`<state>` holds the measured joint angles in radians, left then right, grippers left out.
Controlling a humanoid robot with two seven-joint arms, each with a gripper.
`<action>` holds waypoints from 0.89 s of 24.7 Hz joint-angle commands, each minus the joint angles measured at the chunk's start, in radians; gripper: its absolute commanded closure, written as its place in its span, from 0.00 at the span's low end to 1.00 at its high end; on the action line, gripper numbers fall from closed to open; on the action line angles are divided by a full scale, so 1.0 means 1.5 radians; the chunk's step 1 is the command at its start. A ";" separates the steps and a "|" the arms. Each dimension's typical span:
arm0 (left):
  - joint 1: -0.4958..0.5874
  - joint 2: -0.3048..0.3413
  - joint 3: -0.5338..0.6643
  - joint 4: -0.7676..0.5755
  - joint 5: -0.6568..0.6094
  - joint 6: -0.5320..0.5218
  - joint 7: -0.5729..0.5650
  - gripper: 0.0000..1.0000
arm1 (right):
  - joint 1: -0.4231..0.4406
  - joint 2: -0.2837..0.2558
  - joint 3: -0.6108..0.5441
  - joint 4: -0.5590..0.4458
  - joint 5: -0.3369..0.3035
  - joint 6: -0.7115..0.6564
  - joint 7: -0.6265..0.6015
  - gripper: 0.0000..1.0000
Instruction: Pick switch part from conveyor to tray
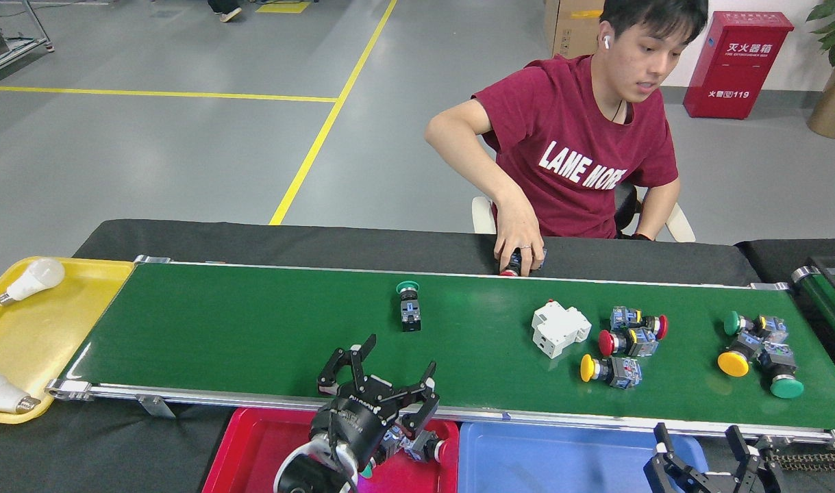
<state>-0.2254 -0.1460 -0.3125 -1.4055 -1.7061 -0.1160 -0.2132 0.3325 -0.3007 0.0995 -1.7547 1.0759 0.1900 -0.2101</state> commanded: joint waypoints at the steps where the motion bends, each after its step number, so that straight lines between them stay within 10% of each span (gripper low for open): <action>1: -0.046 -0.005 0.000 0.039 0.002 0.020 -0.003 0.00 | -0.030 -0.003 0.022 -0.007 0.000 0.031 0.017 0.03; 8: -0.146 -0.006 0.002 0.175 0.041 0.039 -0.002 0.00 | -0.220 0.001 0.190 0.101 -0.066 0.099 0.118 0.03; 17: -0.232 -0.006 0.007 0.325 0.044 0.098 0.004 0.03 | -0.418 0.049 0.203 0.354 -0.070 0.099 0.151 0.03; 19: -0.247 -0.005 0.013 0.347 0.046 0.102 0.007 0.15 | -0.433 0.050 0.200 0.370 -0.071 0.099 0.151 0.03; 22: -0.249 -0.005 0.024 0.351 0.048 0.100 0.048 0.58 | -0.439 0.045 0.195 0.381 -0.073 0.092 0.151 0.14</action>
<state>-0.5760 -0.1497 -0.2828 -0.8715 -1.6367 0.0281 -0.1793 -0.3077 -0.2258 0.4038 -1.1838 0.9688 0.3393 0.0154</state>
